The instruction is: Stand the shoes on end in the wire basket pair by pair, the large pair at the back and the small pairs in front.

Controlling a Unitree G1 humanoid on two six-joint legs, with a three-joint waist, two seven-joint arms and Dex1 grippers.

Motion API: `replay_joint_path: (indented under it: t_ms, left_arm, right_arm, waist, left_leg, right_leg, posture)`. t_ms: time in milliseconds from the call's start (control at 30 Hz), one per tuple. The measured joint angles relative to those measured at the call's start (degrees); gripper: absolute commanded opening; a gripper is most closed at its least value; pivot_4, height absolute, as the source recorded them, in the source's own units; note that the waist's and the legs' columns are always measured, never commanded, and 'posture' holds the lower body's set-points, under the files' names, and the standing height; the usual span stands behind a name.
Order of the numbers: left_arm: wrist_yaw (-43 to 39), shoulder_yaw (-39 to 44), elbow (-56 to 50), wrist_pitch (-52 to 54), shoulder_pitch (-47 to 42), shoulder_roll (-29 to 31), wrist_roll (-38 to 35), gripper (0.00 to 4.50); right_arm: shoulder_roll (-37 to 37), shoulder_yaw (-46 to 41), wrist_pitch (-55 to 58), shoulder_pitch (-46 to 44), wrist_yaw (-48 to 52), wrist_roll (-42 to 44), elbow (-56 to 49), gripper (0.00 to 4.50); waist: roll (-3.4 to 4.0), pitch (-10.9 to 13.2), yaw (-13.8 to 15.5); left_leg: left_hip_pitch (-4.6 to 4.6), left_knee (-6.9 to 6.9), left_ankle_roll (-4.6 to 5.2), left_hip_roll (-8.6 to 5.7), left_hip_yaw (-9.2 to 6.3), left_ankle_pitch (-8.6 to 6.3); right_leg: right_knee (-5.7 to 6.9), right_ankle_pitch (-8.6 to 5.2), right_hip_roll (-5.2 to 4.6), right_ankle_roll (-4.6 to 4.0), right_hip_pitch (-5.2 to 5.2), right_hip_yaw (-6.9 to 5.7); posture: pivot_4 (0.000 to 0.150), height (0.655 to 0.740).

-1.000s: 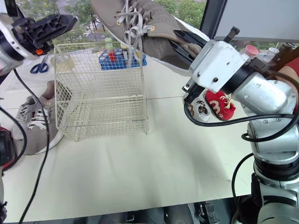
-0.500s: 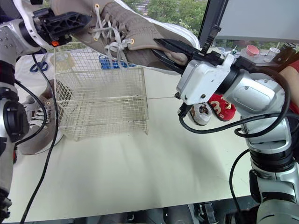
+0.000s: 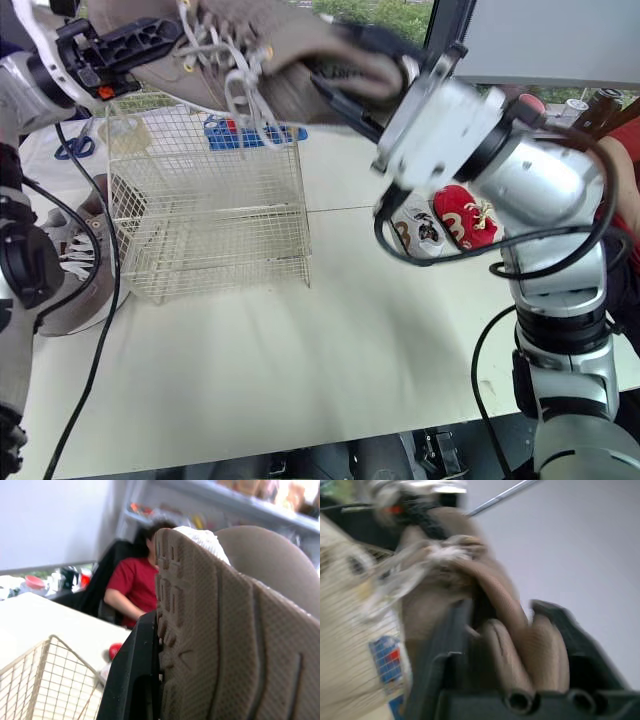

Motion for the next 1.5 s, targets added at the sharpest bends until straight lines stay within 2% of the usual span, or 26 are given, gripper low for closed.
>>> replay_joint_path:
  t_ms: [33, 67, 133, 267, 333, 433, 567, 700, 1133, 1233, 1367, 1400, 1500]
  left_arm:
    - [3.74, 3.92, -0.86, 0.45, 2.13, 0.10, -1.68, 0.63]
    - [8.69, 8.83, -3.20, 1.05, 5.11, 0.01, -3.78, 0.63]
    - [18.01, 17.11, -9.19, 1.10, 10.08, -2.31, -7.33, 0.63]
    - [38.83, 29.96, -29.26, 0.38, 17.59, -17.16, -19.34, 0.63]
    - [46.99, 32.20, -38.48, -0.94, 19.32, -24.18, -26.16, 0.63]
    - [56.56, 31.92, -48.88, -4.08, 20.99, -32.37, -35.69, 0.63]
    - [63.26, 29.25, -53.84, -7.62, 23.88, -37.00, -43.06, 0.63]
    - [66.23, 24.62, -55.55, -9.64, 28.00, -39.01, -46.69, 0.63]
    - [65.75, 12.57, -55.61, -13.11, 33.22, -38.90, -48.03, 0.63]
    - [64.86, 10.45, -55.47, -13.50, 34.88, -38.83, -47.57, 0.63]
    - [62.85, 9.33, -55.39, -14.53, 35.30, -37.76, -47.43, 0.63]
    - [62.42, 9.17, -55.25, -14.69, 35.35, -37.38, -47.44, 0.63]
    - [61.96, 8.88, -55.08, -15.15, 35.82, -36.81, -47.42, 0.63]
  right_arm:
    - [0.25, -2.40, 1.86, -0.97, -1.22, 1.49, 1.97, 4.22]
    - [1.00, -5.19, 4.10, -2.12, -2.72, 3.60, 4.64, 4.45]
    - [4.31, -9.97, 7.66, -4.60, -5.67, 8.70, 9.10, 4.45]
    - [13.90, -19.85, 19.13, -13.00, -10.53, 28.13, 19.92, 4.45]
    - [16.97, -21.47, 24.64, -14.47, -9.28, 36.37, 24.74, 4.45]
    - [20.18, -17.75, 27.32, -14.55, -3.89, 39.26, 31.28, 4.45]
    - [22.93, -13.86, 27.00, -15.78, 1.11, 39.49, 35.68, 4.45]
    - [25.92, -11.89, 24.91, -17.63, 3.61, 39.50, 36.84, 4.45]
    - [30.24, -10.86, 23.74, -18.26, 2.67, 40.84, 36.94, 4.45]
    - [31.08, -11.00, 23.81, -18.33, 1.83, 41.57, 36.95, 3.57]
    - [31.15, -11.43, 24.70, -18.31, 0.95, 42.76, 36.69, 1.81]
    - [31.13, -11.41, 25.01, -18.22, 0.80, 42.97, 36.26, 1.62]
    - [31.12, -11.35, 25.61, -17.95, 0.33, 43.10, 35.60, 1.57]
  waist:
    - [-0.01, 0.00, 0.03]
    - [-0.01, 0.00, 0.05]
    - [-0.02, -0.01, 0.25]
    - [-0.11, -0.04, 0.96]
    - [-0.18, -0.06, 0.91]
    - [-0.17, -0.06, 0.51]
    - [-0.17, -0.06, 0.54]
    - [-0.17, -0.06, 0.59]
    - [-0.17, -0.06, 0.59]
    - [-0.17, -0.06, 0.58]
    - [-0.17, -0.06, 0.60]
    - [-0.17, -0.06, 0.60]
    - [-0.17, -0.06, 0.59]
  left_leg:
    - [0.01, 0.00, -0.02, 0.02, 0.00, 0.01]
    - [0.03, 0.00, -0.16, 0.04, 0.03, 0.09]
    - [0.03, -0.01, -0.42, 0.05, 0.02, 0.24]
    - [-0.07, 0.02, -0.46, 0.05, -0.10, 0.31]
    - [-0.09, 0.07, -0.31, 0.00, -0.04, 0.25]
    - [-0.06, 0.08, -0.19, -0.11, 0.10, 0.19]
    - [-0.04, 0.07, -0.21, -0.10, 0.09, 0.20]
    - [-0.04, 0.08, -0.27, -0.09, 0.07, 0.23]
    - [-0.06, 0.11, -0.29, -0.09, 0.07, 0.24]
    - [-0.06, 0.11, -0.29, -0.09, 0.06, 0.24]
    - [-0.07, 0.11, -0.28, -0.09, 0.07, 0.24]
    - [-0.07, 0.11, -0.28, -0.09, 0.06, 0.24]
    - [-0.07, 0.11, -0.27, -0.08, 0.06, 0.23]
  right_leg:
    - [0.04, 0.01, 0.00, -0.01, 0.00, 0.01]
    - [0.06, 0.02, -0.01, -0.03, 0.01, 0.02]
    - [0.05, 0.05, -0.04, -0.05, 0.04, 0.01]
    - [-0.08, 0.49, -0.11, -0.05, 0.19, -0.06]
    - [-0.21, 0.59, -0.18, 0.00, 0.25, -0.05]
    - [-0.22, 0.63, -0.26, 0.07, 0.25, 0.02]
    - [-0.21, 0.63, -0.11, 0.07, 0.24, 0.02]
    - [-0.20, 0.63, 0.02, 0.06, 0.24, 0.01]
    - [-0.21, 0.63, 0.05, 0.04, 0.24, 0.01]
    - [-0.21, 0.63, 0.06, 0.04, 0.24, 0.01]
    - [-0.22, 0.63, 0.06, 0.04, 0.23, 0.01]
    - [-0.22, 0.63, 0.06, 0.04, 0.23, 0.01]
    - [-0.22, 0.63, 0.06, 0.04, 0.23, 0.01]
  posture:
    - [0.150, 0.7400]
    - [0.150, 0.7400]
    - [0.150, 0.7400]
    - [0.150, 0.7400]
    - [0.150, 0.7400]
    - [0.150, 0.7400]
    - [0.150, 0.7400]
    - [0.150, 0.7400]
    - [0.150, 0.7400]
    - [0.150, 0.7400]
    - [0.150, 0.7400]
    - [0.150, 0.7400]
    - [0.150, 0.7400]
